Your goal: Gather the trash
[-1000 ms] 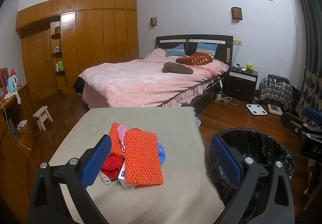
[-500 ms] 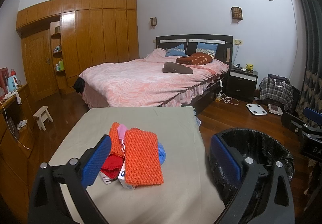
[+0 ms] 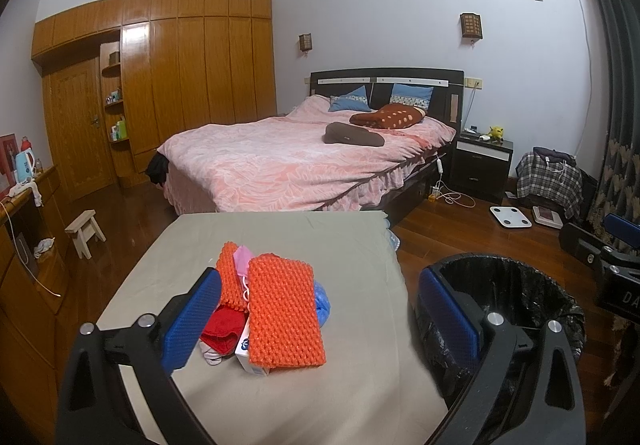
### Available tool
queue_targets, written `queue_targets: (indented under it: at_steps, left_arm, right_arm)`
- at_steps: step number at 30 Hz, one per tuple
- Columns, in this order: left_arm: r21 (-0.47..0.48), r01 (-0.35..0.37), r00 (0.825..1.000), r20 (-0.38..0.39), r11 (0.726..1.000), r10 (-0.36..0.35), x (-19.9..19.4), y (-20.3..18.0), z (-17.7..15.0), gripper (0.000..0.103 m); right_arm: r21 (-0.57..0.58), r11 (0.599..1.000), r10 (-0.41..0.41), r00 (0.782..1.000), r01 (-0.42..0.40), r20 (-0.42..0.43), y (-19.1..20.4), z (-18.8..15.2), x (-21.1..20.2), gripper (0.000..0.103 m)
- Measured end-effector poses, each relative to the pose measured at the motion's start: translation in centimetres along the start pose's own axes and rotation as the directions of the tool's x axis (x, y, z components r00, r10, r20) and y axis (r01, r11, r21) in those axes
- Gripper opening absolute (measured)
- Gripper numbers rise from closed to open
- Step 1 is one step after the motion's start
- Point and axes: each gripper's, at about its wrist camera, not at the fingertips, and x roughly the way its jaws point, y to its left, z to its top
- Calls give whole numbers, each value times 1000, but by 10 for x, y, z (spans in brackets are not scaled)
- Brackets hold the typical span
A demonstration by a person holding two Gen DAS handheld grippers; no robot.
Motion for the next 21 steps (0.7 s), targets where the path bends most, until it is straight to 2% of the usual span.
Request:
queue_targets:
  at_steps: [21]
  left_arm:
    - [-10,-6,1000,-6,1000,5,7,5,-11,97]
  right_arm:
    - [-1,1000,4,1000,-4,0,2,-2,1,98]
